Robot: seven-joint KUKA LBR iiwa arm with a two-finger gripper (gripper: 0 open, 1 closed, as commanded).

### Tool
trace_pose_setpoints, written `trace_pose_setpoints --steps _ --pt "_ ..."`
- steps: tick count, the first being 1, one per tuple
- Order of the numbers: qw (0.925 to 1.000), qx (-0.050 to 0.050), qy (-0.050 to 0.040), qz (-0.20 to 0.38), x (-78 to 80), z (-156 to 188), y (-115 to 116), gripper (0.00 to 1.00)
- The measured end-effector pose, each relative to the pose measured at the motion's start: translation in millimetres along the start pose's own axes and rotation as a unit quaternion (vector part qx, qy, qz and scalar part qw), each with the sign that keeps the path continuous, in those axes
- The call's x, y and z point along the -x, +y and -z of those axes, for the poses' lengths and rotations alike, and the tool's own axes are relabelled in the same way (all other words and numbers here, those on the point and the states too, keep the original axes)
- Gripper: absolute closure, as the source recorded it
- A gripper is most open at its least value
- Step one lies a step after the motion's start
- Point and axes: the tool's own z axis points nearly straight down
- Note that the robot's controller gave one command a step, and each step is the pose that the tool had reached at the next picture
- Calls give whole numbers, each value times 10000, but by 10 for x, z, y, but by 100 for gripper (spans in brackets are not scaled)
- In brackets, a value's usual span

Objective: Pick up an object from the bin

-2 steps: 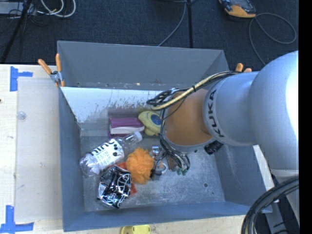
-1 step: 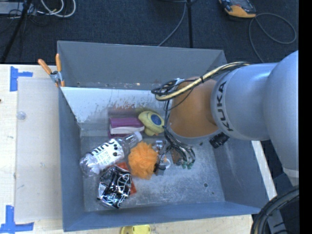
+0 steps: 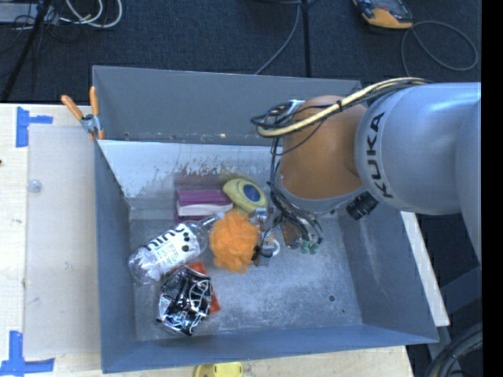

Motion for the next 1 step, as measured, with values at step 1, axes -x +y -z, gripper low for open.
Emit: trace_pose_setpoints --steps 1 --pt "10000 -3 30 6 -18 817 -245 100"
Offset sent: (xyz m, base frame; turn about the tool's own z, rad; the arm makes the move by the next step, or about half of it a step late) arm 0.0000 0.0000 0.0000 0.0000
